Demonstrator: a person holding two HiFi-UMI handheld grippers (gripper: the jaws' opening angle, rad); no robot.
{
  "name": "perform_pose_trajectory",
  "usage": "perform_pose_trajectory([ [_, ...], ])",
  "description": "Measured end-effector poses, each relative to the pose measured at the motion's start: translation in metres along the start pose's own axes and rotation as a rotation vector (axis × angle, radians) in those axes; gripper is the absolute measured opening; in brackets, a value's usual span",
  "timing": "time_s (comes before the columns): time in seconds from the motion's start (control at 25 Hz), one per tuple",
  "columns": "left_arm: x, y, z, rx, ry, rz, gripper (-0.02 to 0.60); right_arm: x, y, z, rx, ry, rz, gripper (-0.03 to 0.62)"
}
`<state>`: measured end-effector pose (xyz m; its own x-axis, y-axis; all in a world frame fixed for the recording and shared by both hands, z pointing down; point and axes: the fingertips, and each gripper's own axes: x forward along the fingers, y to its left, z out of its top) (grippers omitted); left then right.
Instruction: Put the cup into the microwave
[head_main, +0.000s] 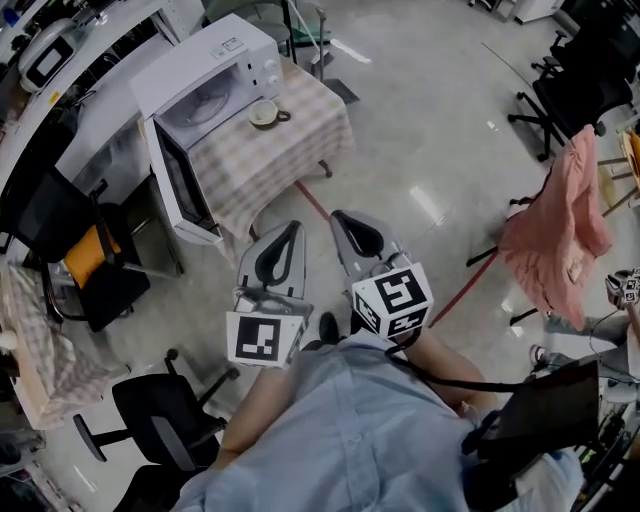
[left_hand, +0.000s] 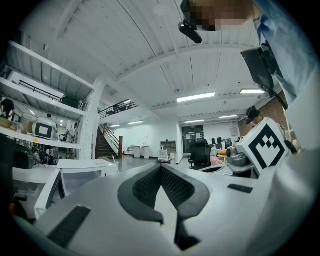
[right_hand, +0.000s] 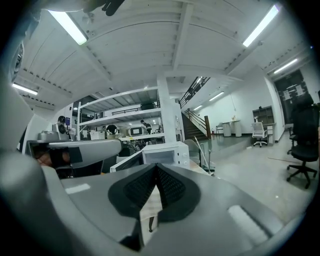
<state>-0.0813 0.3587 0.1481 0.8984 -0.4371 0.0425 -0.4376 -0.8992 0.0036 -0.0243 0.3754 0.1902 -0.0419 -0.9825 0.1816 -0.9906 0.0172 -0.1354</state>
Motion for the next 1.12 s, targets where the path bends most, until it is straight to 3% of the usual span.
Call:
perform_pose_trajectory([
  [0.72, 0.172, 0.026, 0.008, 0.053, 0.082, 0.136, 0.005, 0.105, -0.153, 0.037, 0.034, -0.011, 0.119, 0.003],
  [1.12, 0.199, 0.038, 0.027, 0.13, 0.111, 0.226, 0.005, 0.144, -0.171, 0.059, 0.07, -0.036, 0.225, 0.003],
])
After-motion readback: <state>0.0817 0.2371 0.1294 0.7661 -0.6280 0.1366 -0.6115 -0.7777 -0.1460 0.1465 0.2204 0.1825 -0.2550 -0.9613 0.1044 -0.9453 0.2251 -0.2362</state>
